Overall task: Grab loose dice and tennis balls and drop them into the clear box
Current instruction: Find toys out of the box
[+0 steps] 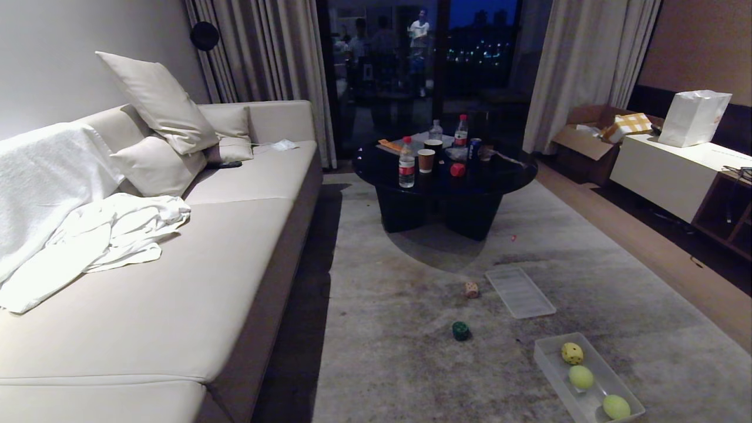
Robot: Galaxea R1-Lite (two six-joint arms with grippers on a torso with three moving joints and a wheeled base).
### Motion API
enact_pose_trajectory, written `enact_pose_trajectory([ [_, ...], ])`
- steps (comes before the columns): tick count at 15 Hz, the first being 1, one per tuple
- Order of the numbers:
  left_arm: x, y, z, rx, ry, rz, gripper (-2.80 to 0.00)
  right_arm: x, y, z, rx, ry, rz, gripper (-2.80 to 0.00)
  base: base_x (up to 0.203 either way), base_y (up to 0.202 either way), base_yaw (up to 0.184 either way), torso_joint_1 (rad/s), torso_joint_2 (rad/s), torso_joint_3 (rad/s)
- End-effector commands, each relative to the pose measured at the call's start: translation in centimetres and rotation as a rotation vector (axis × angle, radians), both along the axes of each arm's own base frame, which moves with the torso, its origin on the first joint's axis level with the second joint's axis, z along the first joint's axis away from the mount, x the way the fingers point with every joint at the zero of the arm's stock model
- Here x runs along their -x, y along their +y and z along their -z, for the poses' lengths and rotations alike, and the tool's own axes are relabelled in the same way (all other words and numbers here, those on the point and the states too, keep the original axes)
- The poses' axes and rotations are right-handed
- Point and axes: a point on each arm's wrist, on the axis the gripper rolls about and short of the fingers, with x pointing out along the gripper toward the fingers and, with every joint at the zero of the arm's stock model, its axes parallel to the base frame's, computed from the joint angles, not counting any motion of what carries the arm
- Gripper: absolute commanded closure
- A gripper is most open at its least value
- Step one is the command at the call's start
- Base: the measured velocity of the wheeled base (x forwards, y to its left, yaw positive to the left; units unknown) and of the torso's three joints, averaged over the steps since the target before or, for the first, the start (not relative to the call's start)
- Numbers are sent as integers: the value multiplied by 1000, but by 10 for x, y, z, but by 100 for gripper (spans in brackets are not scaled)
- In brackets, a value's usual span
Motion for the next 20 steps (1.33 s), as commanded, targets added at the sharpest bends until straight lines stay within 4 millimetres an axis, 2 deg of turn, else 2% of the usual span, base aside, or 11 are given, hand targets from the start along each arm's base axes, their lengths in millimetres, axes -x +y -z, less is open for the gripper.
enact_pose_trajectory([
  [1, 0, 0, 0, 10, 0, -4, 0, -1, 0, 2, 0, 7, -1, 0, 0, 0, 0, 0, 0, 0],
  [11, 0, 0, 0, 17, -2, -7, 0, 0, 0, 2, 0, 6, -1, 0, 6, 0, 0, 0, 0, 0],
  [20, 0, 0, 0, 22, -4, -6, 0, -1, 0, 2, 0, 7, -1, 0, 179, 0, 0, 3, 3, 3],
])
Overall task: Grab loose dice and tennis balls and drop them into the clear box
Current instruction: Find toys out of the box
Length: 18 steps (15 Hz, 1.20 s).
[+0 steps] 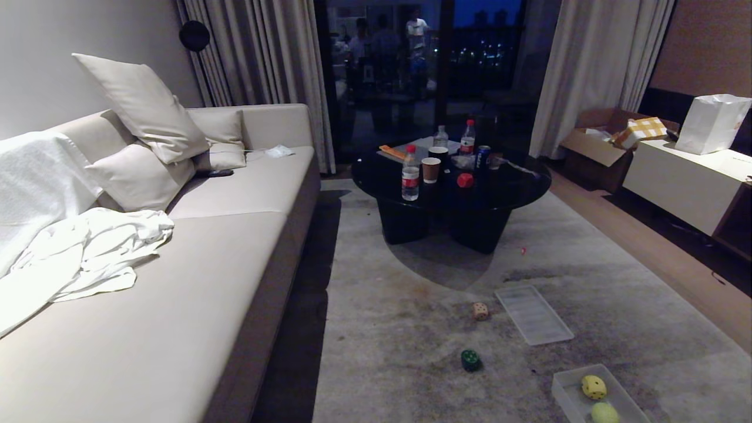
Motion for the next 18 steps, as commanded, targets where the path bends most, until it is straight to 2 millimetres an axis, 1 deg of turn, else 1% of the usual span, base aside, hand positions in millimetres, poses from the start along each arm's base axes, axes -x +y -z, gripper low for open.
enact_pose_trajectory([
  [1, 0, 0, 0, 1, -1, -1, 0, -1, 0, 2, 0, 7, -1, 0, 182, 0, 3, 1, 2, 2],
  [14, 0, 0, 0, 1, -1, -1, 0, -1, 0, 2, 0, 7, -1, 0, 183, 0, 0, 2, 2, 3],
  [15, 0, 0, 0, 1, -1, 0, 0, 0, 0, 2, 0, 5, -1, 0, 126, 0, -2, 2, 1, 2],
  [18, 0, 0, 0, 1, -1, 0, 0, -1, 0, 2, 0, 7, -1, 0, 0, 0, 0, 0, 0, 0],
])
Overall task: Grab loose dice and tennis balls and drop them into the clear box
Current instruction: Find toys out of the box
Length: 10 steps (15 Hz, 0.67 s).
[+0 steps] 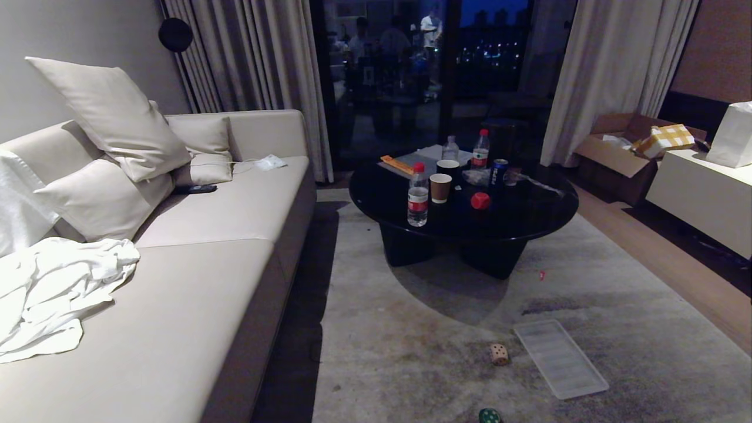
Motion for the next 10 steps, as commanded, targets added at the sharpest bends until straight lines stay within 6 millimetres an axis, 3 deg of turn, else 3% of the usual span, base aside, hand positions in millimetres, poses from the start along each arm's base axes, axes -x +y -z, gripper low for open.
enact_pose_trajectory([
  [1, 0, 0, 0, 1, -1, -2, 0, -1, 0, 2, -1, 7, -1, 0, 0, 0, 0, 0, 0, 0],
  [10, 0, 0, 0, 2, -1, -1, 0, -1, 0, 2, 0, 7, -1, 0, 0, 0, 0, 0, 0, 0],
])
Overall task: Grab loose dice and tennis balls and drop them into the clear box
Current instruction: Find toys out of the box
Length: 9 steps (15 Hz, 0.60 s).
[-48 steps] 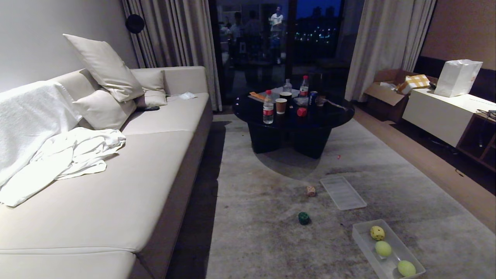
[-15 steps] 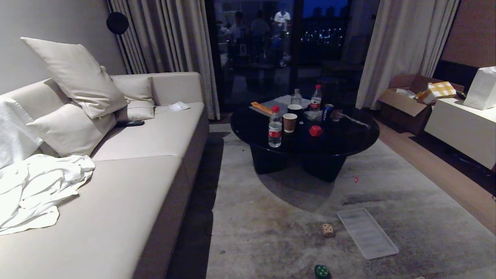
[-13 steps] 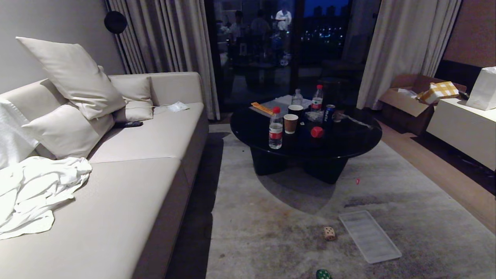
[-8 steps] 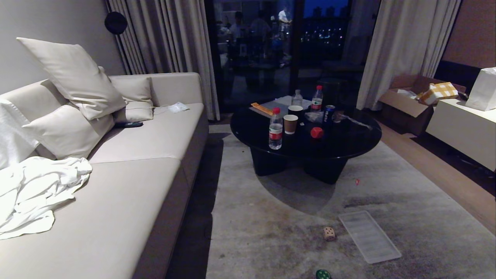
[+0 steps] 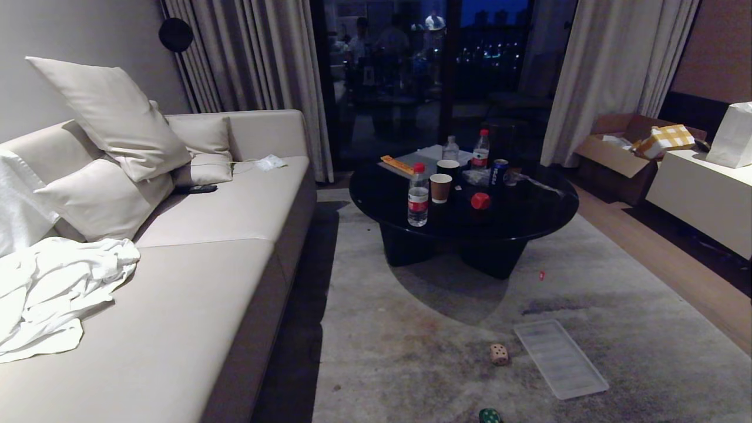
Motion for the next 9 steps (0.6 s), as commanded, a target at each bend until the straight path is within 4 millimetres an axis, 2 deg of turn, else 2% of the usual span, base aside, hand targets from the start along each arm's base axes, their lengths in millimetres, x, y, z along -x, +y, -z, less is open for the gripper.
enact_pose_trajectory([
  [1, 0, 0, 0, 1, -1, -1, 0, -1, 0, 2, 0, 7, -1, 0, 0, 0, 0, 0, 0, 0],
  [6, 0, 0, 0, 1, 0, 0, 0, -1, 0, 2, 0, 7, -1, 0, 0, 0, 0, 1, 1, -9],
  [9, 0, 0, 0, 3, -1, 0, 0, -1, 0, 2, 0, 7, -1, 0, 0, 0, 0, 2, -1, -163],
])
